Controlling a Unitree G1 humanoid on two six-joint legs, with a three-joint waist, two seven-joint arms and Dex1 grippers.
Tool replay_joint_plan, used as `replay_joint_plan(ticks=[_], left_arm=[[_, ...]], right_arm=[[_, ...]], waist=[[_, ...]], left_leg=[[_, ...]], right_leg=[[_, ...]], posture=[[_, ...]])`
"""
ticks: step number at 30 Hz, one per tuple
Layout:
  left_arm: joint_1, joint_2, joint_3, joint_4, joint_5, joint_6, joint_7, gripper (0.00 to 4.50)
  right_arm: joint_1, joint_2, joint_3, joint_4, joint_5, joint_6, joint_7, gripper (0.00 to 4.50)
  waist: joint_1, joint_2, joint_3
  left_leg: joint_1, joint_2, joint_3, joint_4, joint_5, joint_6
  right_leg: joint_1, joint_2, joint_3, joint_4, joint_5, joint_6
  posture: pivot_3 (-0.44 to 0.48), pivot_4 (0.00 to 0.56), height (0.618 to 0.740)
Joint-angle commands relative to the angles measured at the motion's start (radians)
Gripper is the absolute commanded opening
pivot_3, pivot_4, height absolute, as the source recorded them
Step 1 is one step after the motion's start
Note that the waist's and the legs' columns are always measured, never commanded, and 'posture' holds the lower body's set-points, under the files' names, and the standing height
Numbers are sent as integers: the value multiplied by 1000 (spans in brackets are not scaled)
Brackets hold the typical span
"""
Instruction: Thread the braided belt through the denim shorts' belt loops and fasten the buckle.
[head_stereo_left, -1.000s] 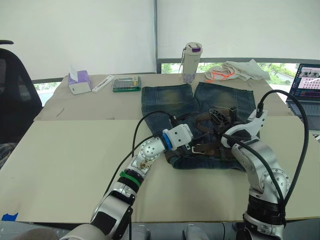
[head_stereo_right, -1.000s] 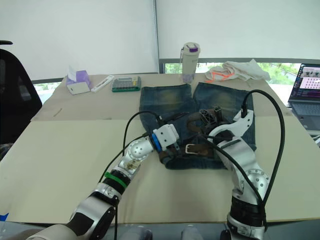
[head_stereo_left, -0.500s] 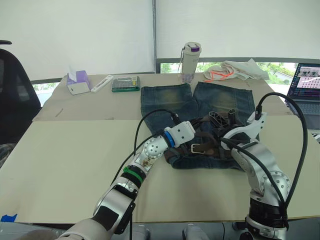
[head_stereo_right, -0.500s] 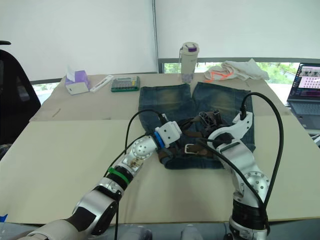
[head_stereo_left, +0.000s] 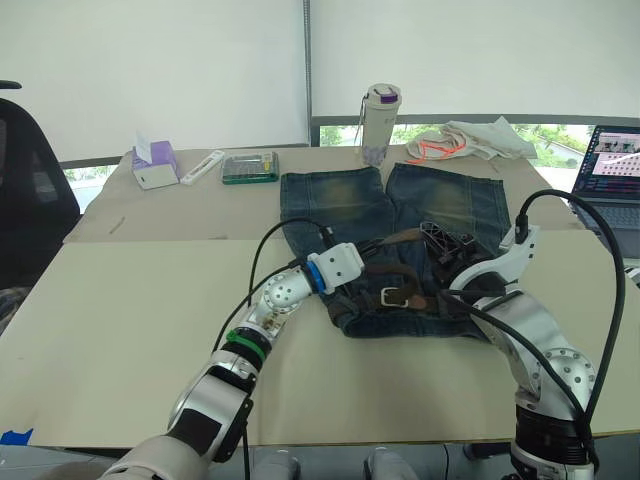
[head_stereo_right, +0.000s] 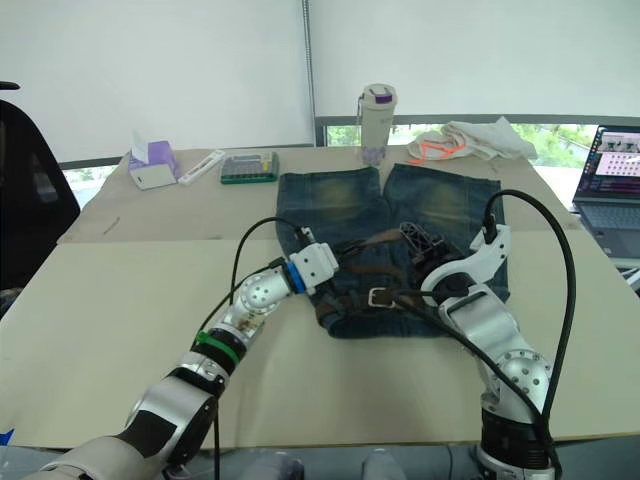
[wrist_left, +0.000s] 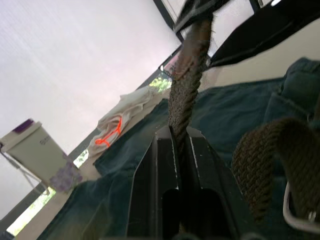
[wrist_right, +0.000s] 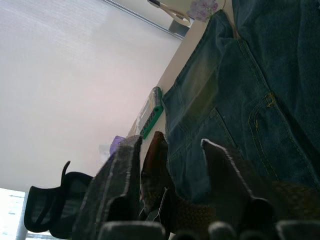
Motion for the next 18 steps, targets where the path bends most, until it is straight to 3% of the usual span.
replay_joint_plan(ticks=[1,4,10,14,18], left_arm=[[-25,-18,5,-14,-30,-30,-18,0],[-26,-25,8,-11,-34,-28,-22,0],[-21,20,24,1,-62,-16,-82,0],[-56,107,43,25,-53,-23,-109,0],[-108,211,65,59,-40,-37,-120,0]], right_arm=[[-9,3,2,-39,-3,-10,20,3543],[-10,5,4,-37,-8,-9,24,4469],[16,-100,-29,-51,-87,25,149,4469],[102,-294,12,-71,-320,81,383,4469],[210,-479,121,-82,-698,-18,671,4469]], waist=[[3,-1,0],[4,-1,1],[1,-1,1],[0,-1,1],[0,-4,3]], left_leg=[[0,0,0,0,0,0],[-1,-1,0,0,0,0],[-1,0,0,0,0,0],[-1,-1,1,0,0,0],[-1,-1,1,0,0,0]], right_leg=[[0,0,0,0,0,0],[0,-1,0,0,0,0],[-1,0,0,0,0,0],[-1,0,0,0,0,0],[-2,2,-1,0,0,0]], posture=[[0,150,740],[0,150,740],[0,150,740],[0,150,740],[0,150,740]])
